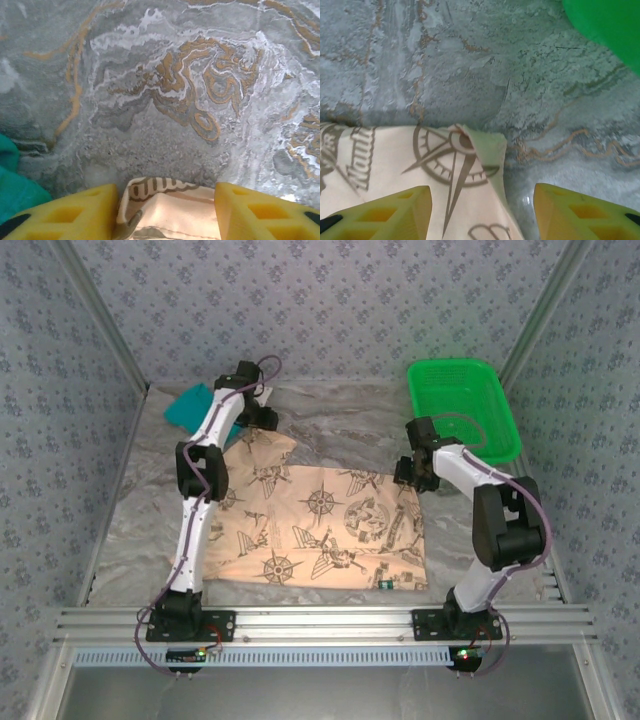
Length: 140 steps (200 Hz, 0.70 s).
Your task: Fold the inside-out t-shirt
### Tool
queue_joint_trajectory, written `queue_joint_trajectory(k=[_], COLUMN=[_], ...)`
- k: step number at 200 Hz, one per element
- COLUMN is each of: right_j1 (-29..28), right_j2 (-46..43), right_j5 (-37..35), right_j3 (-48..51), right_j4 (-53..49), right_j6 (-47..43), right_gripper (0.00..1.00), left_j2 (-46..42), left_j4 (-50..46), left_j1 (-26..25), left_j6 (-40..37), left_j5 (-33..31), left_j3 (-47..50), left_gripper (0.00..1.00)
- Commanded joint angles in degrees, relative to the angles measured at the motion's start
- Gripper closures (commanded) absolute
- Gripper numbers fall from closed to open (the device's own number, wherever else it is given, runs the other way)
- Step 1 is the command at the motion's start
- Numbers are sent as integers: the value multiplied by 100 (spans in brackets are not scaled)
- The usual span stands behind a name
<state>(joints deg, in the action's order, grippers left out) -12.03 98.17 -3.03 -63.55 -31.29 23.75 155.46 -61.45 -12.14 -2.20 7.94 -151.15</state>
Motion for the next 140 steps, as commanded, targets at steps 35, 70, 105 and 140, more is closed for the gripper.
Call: queue_joint_trajectory(k=[35, 70, 105, 140], right_j1=[236, 245, 244, 169], right_j2=[739, 905, 792, 350], right_j5=[438, 791, 575, 245], right_j3=[-199, -418, -378, -290], right_j4=[561, 506, 513, 562], right_j6=[-698, -923, -1016, -1292], right_gripper=[50, 87, 100, 100], left_j2=[13, -638, -1429, -2180], left_j4=[-291, 20, 267, 493], left_j1=[6, 141, 197, 195], left_j6=[-464, -360, -347, -455], left_j5=[631, 671, 974, 1260], left_j3=[-64, 347, 762, 1383], left_gripper=[100, 100, 100, 100])
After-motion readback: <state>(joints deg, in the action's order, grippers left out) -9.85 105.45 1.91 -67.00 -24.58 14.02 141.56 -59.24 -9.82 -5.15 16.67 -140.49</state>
